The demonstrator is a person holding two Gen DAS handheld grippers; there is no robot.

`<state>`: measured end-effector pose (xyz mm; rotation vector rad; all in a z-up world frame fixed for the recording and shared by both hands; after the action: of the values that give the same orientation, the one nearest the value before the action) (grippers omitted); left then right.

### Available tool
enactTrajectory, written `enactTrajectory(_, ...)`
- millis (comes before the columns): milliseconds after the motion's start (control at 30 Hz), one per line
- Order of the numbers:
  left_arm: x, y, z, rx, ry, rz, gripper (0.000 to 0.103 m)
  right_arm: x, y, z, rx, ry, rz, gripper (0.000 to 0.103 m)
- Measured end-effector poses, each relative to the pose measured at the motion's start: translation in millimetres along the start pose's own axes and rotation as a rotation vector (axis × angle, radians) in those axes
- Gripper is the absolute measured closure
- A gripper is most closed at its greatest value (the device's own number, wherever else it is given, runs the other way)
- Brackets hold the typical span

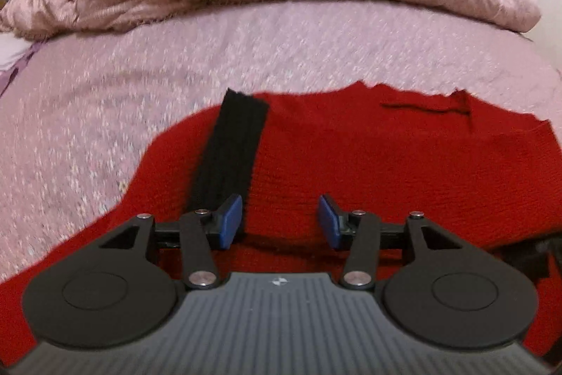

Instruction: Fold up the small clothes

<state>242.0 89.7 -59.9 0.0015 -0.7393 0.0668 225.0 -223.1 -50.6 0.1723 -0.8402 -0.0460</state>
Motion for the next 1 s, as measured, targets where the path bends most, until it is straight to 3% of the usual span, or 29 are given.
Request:
enactTrajectory(367,-2.9,2.5,0.8,0.026,-0.022,0.018,0.048,-15.1,-0.2,-16.0,0.007,-0.036,0.01,0.078)
enactTrajectory(600,-13.4,15.3,44.0,0.025,-0.016,0.11,0.033,-12.8,1.4,-1.9,0.011,-0.031,-0.016,0.076)
enactTrajectory(767,-25.6,28.7,77.9,0.068,-0.039,0.148,0.027,-14.6,9.9,18.2,0.033,-0.044,-0.002,0.052)
enactTrajectory(1000,-50.1,55.5,118.7,0.049,-0.069,0.332,0.02,-19.9,20.1,47.8,0.061,-0.062,0.018,0.052)
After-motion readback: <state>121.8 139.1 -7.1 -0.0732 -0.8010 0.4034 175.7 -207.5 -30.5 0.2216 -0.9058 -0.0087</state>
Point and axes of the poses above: each gripper's, at about its wrist camera, not at the fingertips, and z roughly against the way its jaws point, y to its left, x to its top, the point moved 3 cm from there along -z, roughly the way its jaws point, and after that the axes turned 1 degree about -x, right-handed, at the moved point
